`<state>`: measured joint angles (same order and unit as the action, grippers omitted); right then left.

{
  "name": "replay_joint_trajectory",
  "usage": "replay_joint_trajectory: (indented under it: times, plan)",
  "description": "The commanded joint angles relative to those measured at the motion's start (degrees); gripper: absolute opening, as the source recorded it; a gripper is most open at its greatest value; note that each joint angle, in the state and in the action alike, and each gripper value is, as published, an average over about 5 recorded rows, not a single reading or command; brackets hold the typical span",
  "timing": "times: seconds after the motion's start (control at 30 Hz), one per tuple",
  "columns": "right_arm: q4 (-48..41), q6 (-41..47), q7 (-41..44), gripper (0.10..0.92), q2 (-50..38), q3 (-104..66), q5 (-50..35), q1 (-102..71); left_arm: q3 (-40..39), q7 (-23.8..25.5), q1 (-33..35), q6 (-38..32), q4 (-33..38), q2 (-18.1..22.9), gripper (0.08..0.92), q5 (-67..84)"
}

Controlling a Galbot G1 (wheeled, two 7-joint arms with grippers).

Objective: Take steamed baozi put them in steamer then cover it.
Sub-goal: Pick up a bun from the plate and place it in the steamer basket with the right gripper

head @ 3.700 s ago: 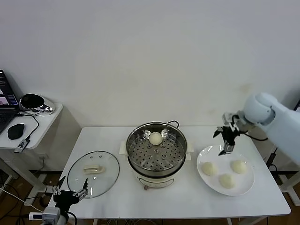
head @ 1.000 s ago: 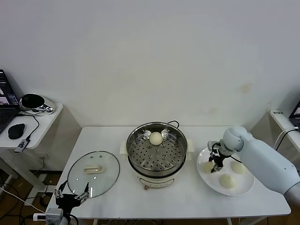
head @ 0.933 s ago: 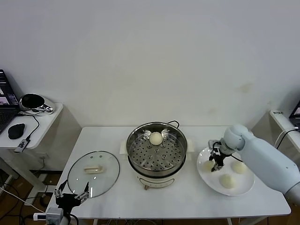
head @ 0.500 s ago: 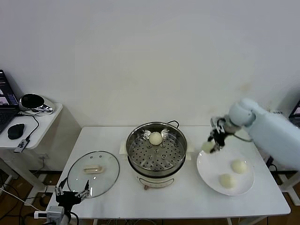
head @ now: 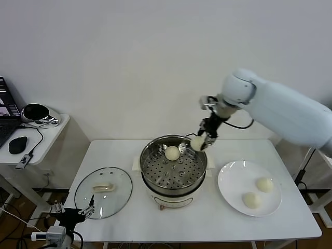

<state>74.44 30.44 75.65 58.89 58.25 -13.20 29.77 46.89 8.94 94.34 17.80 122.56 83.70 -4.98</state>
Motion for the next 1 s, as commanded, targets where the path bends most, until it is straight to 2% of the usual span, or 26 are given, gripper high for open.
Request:
replay_joint_trajectory:
  times: [0.03, 0.57, 0.9, 1.0]
  plan:
    - [-3.89, 2.70, -0.54, 0.535, 11.90, 4.68, -4.08, 2.83, 0.05, -0.11, -0.05, 0.12, 0.84, 0.20, 0.823, -0.05]
    - [-14.39, 2.61, -3.43, 0.535, 23.50, 4.68, 2.56, -7.22, 0.09, -0.61, -0.13, 0.36, 1.18, 0.76, 0.823, 0.96]
    - [-18.28, 1.85, -4.24, 0.535, 25.46, 3.79, 5.09, -10.40, -0.28, -0.49, -0.81, 0.43, 0.60, 0.71, 0.823, 1.27]
    - [-17.93, 1.60, -5.02, 0.570, 25.23, 3.68, 5.35, -10.73, -0.37, -0.45, -1.05, 0.48, 0.33, 0.71, 0.823, 1.34]
